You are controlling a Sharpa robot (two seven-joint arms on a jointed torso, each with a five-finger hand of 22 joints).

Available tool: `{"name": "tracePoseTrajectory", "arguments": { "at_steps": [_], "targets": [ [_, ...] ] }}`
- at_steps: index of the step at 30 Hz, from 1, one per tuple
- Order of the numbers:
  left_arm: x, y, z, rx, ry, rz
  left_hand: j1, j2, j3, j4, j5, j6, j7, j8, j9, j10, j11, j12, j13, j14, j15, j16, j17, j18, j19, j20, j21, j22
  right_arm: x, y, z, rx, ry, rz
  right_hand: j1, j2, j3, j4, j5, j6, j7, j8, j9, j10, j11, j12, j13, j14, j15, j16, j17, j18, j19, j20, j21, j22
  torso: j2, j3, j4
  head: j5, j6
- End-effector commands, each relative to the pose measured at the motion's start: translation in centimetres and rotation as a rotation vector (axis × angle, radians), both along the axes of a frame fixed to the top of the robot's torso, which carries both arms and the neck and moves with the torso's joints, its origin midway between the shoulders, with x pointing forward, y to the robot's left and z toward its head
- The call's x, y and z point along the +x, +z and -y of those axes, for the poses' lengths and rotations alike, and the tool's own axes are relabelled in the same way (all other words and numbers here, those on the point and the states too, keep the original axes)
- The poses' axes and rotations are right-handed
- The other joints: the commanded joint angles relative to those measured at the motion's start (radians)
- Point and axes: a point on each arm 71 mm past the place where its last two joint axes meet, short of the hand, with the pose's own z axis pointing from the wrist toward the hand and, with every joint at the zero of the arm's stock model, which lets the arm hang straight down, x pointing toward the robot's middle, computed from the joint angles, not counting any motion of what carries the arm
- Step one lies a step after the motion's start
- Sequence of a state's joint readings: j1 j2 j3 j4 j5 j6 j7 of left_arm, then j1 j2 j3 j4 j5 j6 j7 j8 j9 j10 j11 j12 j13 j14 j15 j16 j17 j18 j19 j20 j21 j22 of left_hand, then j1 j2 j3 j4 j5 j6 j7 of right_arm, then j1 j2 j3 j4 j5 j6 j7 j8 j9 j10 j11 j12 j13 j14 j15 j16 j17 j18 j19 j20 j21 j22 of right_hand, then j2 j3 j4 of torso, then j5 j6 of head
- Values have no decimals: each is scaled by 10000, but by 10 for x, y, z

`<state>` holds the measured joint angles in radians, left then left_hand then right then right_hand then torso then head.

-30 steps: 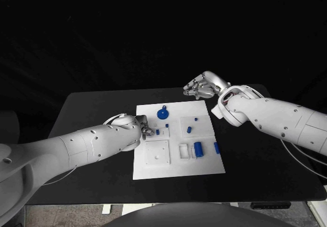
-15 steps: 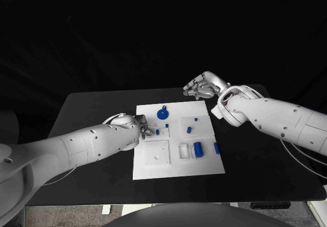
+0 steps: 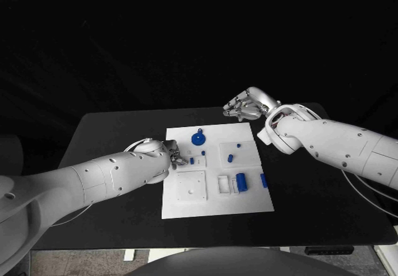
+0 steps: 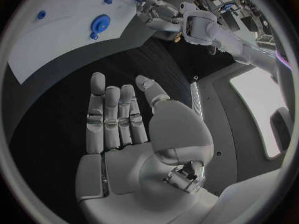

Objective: Assemble the parts on the task board

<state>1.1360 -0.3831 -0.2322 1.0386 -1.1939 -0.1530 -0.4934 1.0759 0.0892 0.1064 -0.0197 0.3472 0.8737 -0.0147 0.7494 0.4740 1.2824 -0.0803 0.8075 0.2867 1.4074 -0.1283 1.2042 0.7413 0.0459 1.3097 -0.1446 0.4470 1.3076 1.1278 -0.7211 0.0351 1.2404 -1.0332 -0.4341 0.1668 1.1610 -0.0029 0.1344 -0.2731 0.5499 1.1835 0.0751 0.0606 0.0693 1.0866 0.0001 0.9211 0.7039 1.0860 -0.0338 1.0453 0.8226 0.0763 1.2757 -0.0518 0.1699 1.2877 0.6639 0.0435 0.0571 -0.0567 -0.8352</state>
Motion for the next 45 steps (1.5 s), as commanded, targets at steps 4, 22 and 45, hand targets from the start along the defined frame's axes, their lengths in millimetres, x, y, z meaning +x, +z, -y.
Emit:
{"name": "tracePoseTrajectory", "arguments": {
  "at_steps": [4, 22, 45],
  "targets": [
    [-5, -7, 0, 20, -2, -210, -10, -196, -139, 283, -79, 37, 58, 17, 2, 13, 74, 41, -2, -50, 25, -9, -30, -169, 42, 5, -62, 179, 0, 0, -1, 5, 135, -33, -36, -43, 61, -17, 16, -23, 37, 19, 3, -39, -20, -46, -12, -58, -28, -10, -14, -50, -27, -37, -43, 9, 2, 1, -3, 7, 11],
    [-5, -6, -11, -43, 269, -16, -231, -379, -437, 878, -149, 60, 73, 37, 15, 31, 80, 53, -2, -32, 29, 15, -25, -157, 76, 9, -49, 185, 0, 0, 1, 1, 103, -52, -82, -66, 65, 3, 119, -34, 37, 21, 3, -42, -18, -54, -20, -61, -25, -17, -18, -51, -25, -33, -62, 16, 0, 6, -1, -13, 29],
    [-4, -2, -19, -639, 676, 217, -952, -720, -521, 2367, 29, 85, 104, 58, 34, 73, 104, 41, -7, -17, 45, 17, -52, -126, 92, 28, -16, 182, 1, -1, 1, 11, 93, -67, -121, -82, -65, 35, 351, -55, 40, 21, 3, -49, -17, -55, -22, -65, -23, -23, -21, -56, -15, -31, -93, -5, -1, 8, 0, 5, 60]
  ]
}}
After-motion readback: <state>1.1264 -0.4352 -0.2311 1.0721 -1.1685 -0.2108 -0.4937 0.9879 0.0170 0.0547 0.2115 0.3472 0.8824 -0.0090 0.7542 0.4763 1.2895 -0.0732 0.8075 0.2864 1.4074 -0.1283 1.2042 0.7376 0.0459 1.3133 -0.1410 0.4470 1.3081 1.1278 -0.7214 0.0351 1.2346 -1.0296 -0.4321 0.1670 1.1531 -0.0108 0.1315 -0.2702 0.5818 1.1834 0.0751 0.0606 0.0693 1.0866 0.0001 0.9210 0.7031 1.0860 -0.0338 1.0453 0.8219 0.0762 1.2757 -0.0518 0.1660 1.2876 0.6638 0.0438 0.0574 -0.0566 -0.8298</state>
